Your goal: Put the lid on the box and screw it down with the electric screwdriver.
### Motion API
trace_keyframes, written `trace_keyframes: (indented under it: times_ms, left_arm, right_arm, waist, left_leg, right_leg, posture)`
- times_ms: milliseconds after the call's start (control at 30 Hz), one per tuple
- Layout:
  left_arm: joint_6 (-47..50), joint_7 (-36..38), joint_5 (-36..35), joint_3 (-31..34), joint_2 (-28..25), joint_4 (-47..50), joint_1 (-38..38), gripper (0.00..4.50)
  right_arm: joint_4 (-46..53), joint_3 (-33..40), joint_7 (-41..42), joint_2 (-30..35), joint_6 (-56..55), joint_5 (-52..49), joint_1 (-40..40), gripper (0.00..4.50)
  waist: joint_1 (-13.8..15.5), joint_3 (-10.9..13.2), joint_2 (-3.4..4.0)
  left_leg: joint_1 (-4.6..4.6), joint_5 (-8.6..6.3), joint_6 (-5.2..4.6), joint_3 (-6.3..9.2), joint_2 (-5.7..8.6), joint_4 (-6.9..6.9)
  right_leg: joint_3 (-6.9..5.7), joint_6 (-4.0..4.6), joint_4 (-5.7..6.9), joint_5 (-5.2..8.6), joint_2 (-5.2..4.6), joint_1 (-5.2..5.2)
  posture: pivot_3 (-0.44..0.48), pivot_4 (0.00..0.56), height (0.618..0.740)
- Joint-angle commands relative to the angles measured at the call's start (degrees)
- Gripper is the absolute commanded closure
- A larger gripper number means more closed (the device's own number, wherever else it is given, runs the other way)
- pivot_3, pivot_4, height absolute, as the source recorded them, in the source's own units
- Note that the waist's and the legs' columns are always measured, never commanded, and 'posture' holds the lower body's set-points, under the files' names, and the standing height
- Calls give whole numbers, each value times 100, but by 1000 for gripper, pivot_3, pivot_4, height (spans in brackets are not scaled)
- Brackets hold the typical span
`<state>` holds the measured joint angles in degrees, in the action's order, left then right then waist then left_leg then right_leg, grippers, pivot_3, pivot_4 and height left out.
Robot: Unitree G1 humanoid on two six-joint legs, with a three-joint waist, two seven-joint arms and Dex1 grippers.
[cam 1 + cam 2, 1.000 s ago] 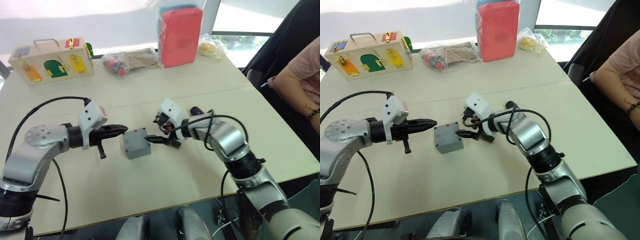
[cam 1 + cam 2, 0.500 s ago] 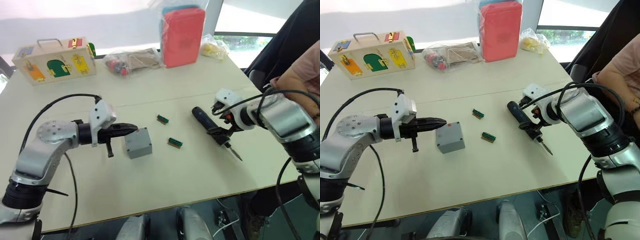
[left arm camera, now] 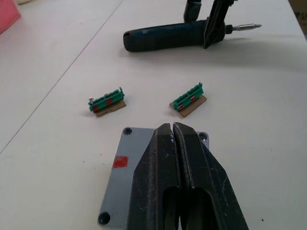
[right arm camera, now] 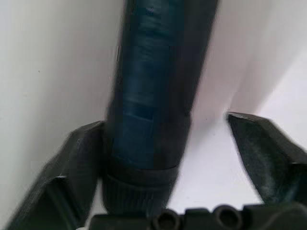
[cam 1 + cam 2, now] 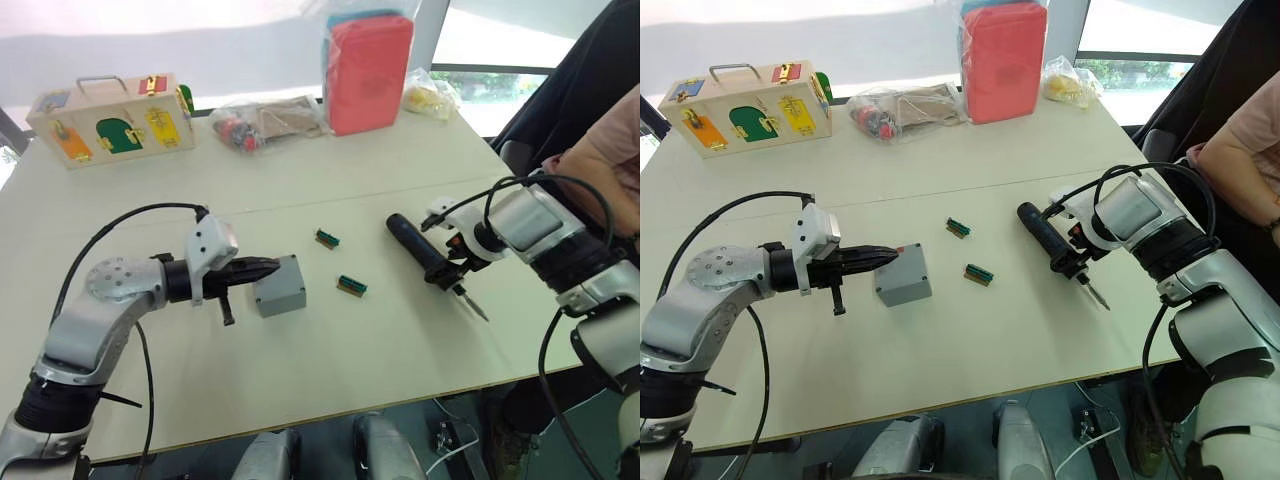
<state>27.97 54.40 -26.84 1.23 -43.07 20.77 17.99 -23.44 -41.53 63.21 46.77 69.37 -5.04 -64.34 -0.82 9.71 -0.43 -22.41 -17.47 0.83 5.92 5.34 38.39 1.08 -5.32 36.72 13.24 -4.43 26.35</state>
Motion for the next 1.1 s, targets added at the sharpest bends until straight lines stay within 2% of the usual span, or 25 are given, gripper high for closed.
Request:
trace_keyframes:
  times_ms: [33, 100, 133, 333, 400, 467, 633, 767, 833, 900, 967, 1100]
  left_arm:
    - [-6, -130, -52, 219, -39, 264, -43, 4500]
    - [26, -163, -75, 257, -66, 320, -95, 4500]
    - [39, -175, -84, 275, -83, 345, -124, 4500]
    - [-9, -147, 5, 392, -293, 311, -304, 4500]
    - [-26, -124, 1, 399, -323, 259, -299, 4500]
    - [-49, -80, 10, 409, -363, 161, -296, 4500]
    - [-187, 90, 113, 346, -446, -145, -263, 4500]
    - [-326, 239, 216, 280, -450, -449, -211, 4500]
    - [-345, 290, 235, 225, -423, -577, -149, 4500]
    - [-457, 360, 380, 80, -407, -721, -93, 4500]
    - [-582, 379, 543, -77, -359, -827, -39, 4500]
    - [-710, 369, 665, -256, -206, -966, 47, 4500]
  right_arm:
    - [-276, -109, 187, -316, -188, 164, -161, 1810]
    - [-470, -91, 231, -453, -215, 245, -243, 2458]
    - [-549, -75, 251, -498, -249, 297, -276, 2588]
    - [-682, 558, -12, -575, -590, 500, -710, 2604]
    - [-348, 814, -85, -525, -685, 473, -767, 2604]
    - [339, 1540, -108, -646, -669, 30, -756, 2604]
    - [1735, 3748, -1068, -1796, -1411, -1050, -247, 2604]
    - [2405, 4451, -1749, -2636, -2428, -1374, 263, 2604]
    - [2697, 4786, -2282, -3279, -2624, -1701, 519, 2604]
    - [2979, 4859, -2377, -3878, -3247, -2008, 913, 2604]
    - [3183, 4552, -2173, -4124, -3655, -2032, 1380, 2604]
    - [3139, 4104, -2340, -4574, -4596, -1749, 2061, 2604]
  waist:
    - [-9, -1, -1]
    - [-33, -3, -4]
    - [-37, -5, -7]
    - [-42, -6, -8]
    - [-23, -3, -3]
    - [-11, 0, 0]
    - [-59, -1, -1]
    - [24, -5, -8]
    - [46, -5, -9]
    - [25, -6, -9]
    - [6, -5, -7]
    - [-42, -6, -8]
  left_leg:
    - [0, 0, 0, 0, 0, 0]
    - [2, 0, 0, 0, -1, 0]
    - [3, 0, 0, 0, -1, -1]
    - [4, 1, 1, -1, -1, 1]
    - [1, 1, 1, -4, 0, -2]
    - [-9, 1, 2, -5, 0, -6]
    - [-20, 1, 3, -9, -4, -8]
    - [-16, 3, 6, 6, -2, -4]
    - [-15, 2, 5, 16, 6, 9]
    - [-16, -5, -8, 19, 12, 40]
    - [-16, -7, -11, 18, 15, 45]
    - [-15, -7, -11, 18, 14, 44]
  right_leg:
    - [0, 0, 1, 0, 0, 0]
    - [0, 0, 2, 0, 2, 1]
    - [0, 0, 3, 0, 3, 0]
    - [1, 0, 10, 0, 3, 4]
    - [2, 0, 16, 0, 2, 14]
    - [2, 0, 17, 0, 2, 25]
    - [4, 1, 22, 0, 6, 41]
    - [-5, 1, 29, 0, 1, 28]
    - [-13, 0, 29, 0, -5, 12]
    - [-14, 0, 29, 0, -6, 0]
    - [-12, 0, 33, 0, -7, 2]
    - [-13, 0, 42, 0, -5, 2]
  posture:
    - [0, 150, 740]
    - [0, 150, 740]
    - [0, 150, 740]
    - [0, 150, 740]
    - [0, 150, 740]
    - [0, 150, 740]
    - [0, 150, 740]
    - [0, 150, 740]
    - [0, 150, 740]
    - [0, 150, 740]
    - [0, 150, 740]
    - [0, 150, 740]
